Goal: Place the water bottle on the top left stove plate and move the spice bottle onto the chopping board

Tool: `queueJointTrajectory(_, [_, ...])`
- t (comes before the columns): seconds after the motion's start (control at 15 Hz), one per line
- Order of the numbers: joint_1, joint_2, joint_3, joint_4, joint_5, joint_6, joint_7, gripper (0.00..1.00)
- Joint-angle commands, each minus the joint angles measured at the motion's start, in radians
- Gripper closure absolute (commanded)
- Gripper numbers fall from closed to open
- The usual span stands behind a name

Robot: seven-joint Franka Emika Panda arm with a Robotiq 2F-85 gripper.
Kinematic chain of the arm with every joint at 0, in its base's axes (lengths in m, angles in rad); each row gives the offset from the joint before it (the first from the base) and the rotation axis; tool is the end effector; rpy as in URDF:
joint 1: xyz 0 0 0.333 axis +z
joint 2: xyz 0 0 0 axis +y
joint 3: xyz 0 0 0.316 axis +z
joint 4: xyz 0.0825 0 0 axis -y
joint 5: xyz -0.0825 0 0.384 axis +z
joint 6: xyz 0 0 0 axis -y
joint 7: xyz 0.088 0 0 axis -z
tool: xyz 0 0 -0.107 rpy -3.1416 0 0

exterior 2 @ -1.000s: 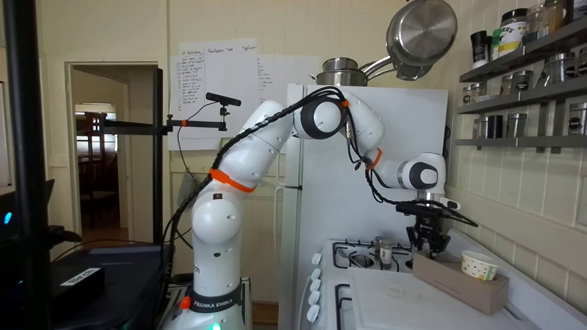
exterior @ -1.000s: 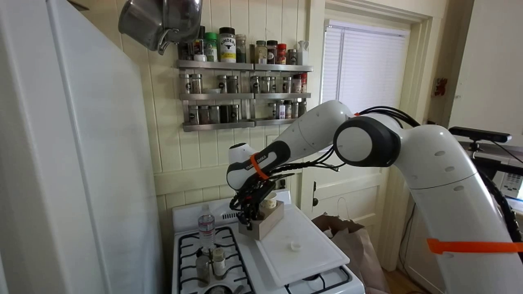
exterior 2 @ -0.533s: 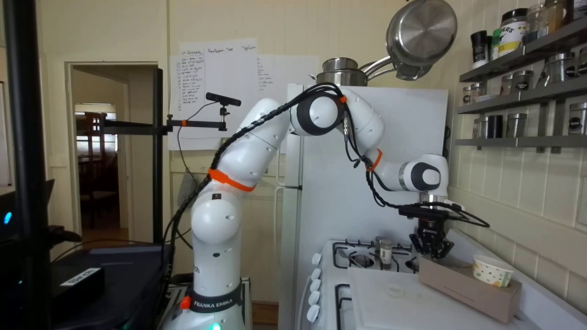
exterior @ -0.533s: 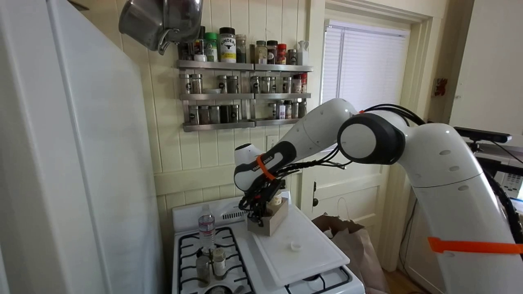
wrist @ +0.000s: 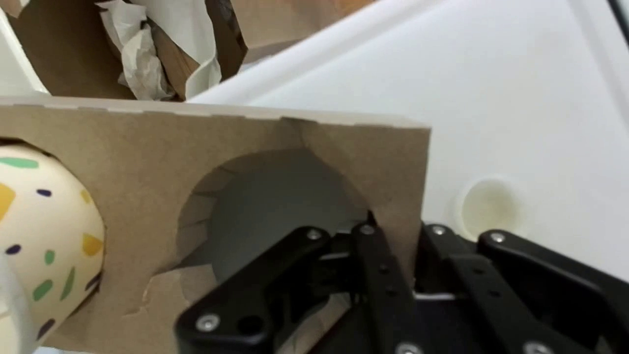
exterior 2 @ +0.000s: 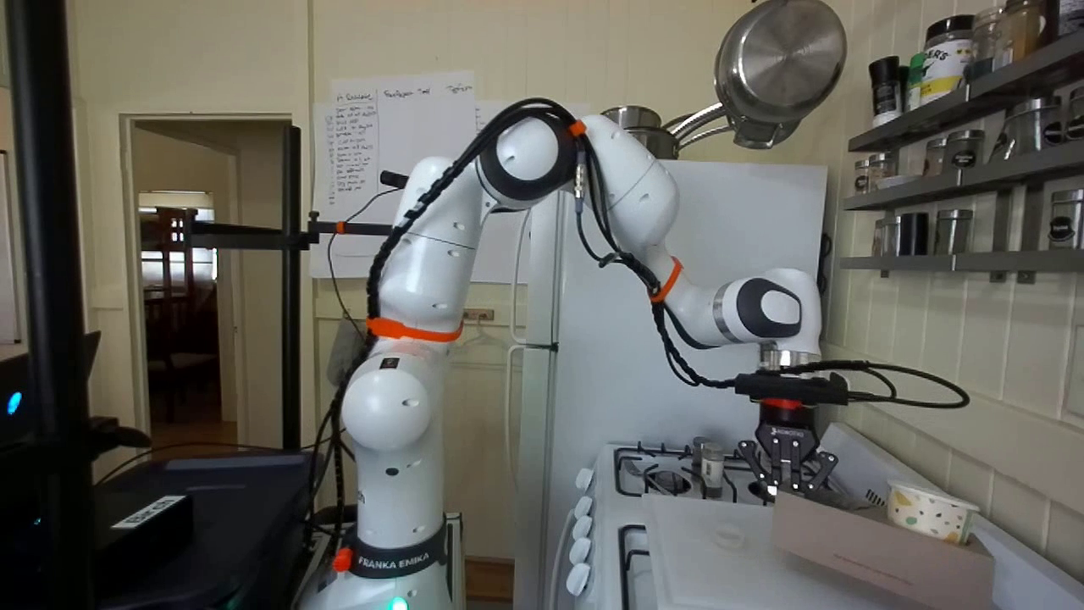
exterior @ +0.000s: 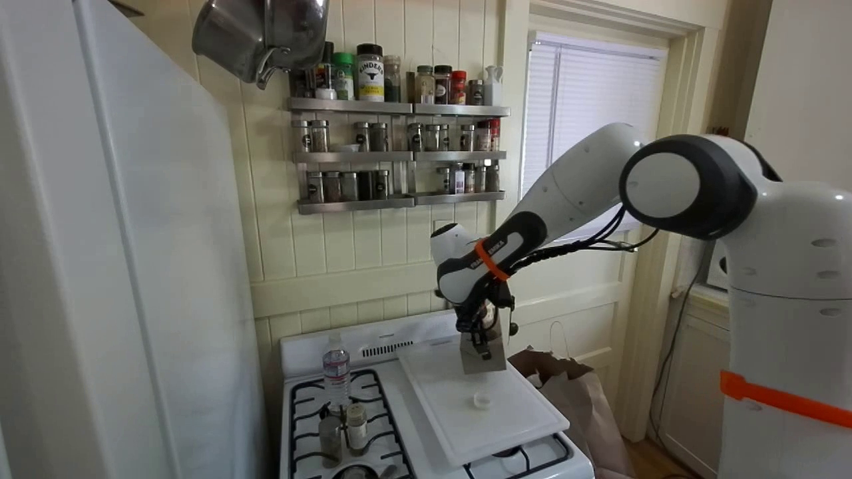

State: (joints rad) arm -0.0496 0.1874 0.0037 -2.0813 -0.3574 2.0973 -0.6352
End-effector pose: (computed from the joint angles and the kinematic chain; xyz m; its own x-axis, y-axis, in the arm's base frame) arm 0.5562 -0.0425 0.3264 0.6747 0.6673 -0.3154 0.7228 -0.6838 0.0997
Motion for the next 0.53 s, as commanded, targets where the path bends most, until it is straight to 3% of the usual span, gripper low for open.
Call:
queueJointTrajectory(0.0, [-0.013, -0.187, -0.01, -0.193, -0.07, 0.06, -0.163, 0.98])
queueJointTrajectory(0.07, [-0.017, -0.222, -0.017, -0.221, -0.065, 0.084, -0.218, 0.98])
queueJointTrajectory(0.13, [-0.001, -0.125, -0.018, -0.116, -0.04, 0.022, -0.137, 0.98])
queueJointTrajectory(0.2, [-0.002, -0.149, -0.021, -0.135, -0.04, 0.028, -0.148, 0.93])
queueJointTrajectory(0.33, [-0.001, -0.151, -0.022, -0.133, -0.04, 0.028, -0.147, 0.93])
queueJointTrajectory(0.47, [0.002, -0.143, -0.015, -0.159, -0.083, 0.111, -0.258, 0.98])
